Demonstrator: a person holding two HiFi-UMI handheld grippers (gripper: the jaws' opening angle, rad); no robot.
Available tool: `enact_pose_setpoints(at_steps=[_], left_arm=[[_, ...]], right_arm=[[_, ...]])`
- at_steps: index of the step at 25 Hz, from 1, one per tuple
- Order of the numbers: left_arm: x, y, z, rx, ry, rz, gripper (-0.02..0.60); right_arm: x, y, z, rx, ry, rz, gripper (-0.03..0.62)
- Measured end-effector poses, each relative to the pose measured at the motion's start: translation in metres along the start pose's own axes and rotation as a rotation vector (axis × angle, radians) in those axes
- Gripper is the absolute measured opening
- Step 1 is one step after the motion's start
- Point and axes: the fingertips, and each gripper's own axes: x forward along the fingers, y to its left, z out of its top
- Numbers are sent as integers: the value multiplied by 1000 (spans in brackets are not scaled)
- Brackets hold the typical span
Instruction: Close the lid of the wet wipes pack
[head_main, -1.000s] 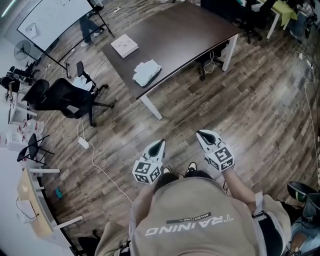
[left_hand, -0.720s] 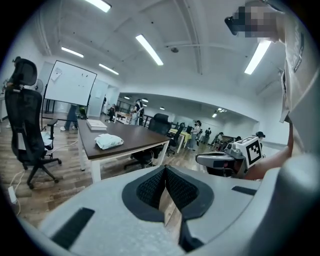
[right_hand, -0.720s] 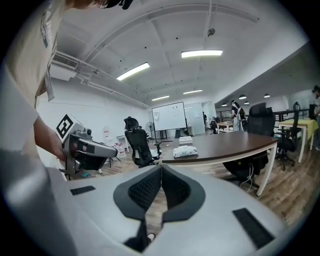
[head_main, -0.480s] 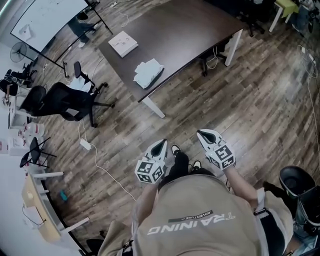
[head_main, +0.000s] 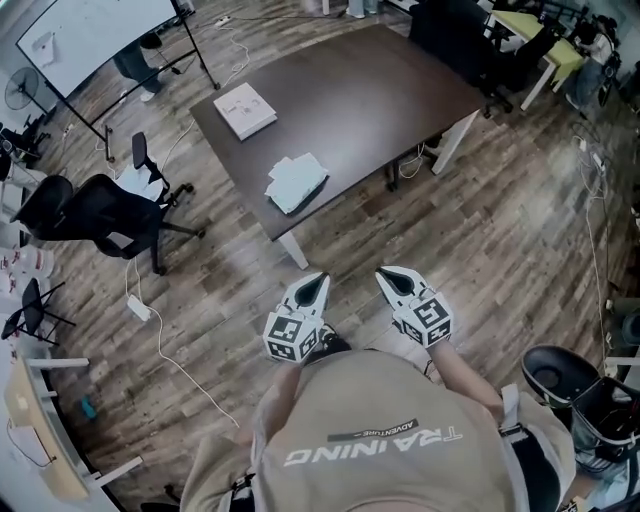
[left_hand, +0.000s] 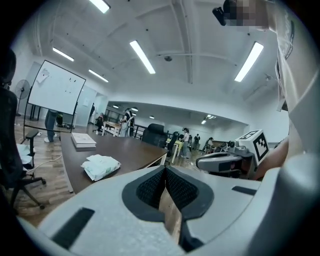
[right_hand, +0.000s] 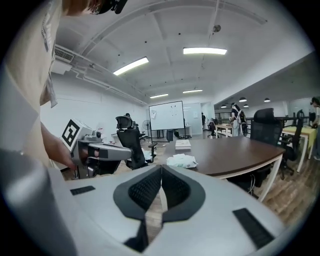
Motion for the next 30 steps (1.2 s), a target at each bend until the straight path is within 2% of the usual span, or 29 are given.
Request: enact_pose_setpoints(at_steps=[9, 13, 18, 22, 25, 30], left_arm=[[-1, 79, -2, -32, 43, 15, 9], [10, 87, -1, -42, 50, 4, 9], [28, 96, 7, -56, 50, 3, 9], [40, 116, 9, -62, 70, 55, 9], [57, 134, 15, -82, 79, 106, 9], [97, 151, 45, -31, 78, 132, 9]], right_arm=[[74, -12, 32, -6, -41, -35, 14], [83, -24, 34, -49, -14, -35, 14], [98, -48, 26, 5, 12, -43, 14], [122, -65, 28, 25, 15, -9, 14], [140, -83, 38, -1, 6, 32, 14], [169, -128, 54, -25, -7, 76, 14]])
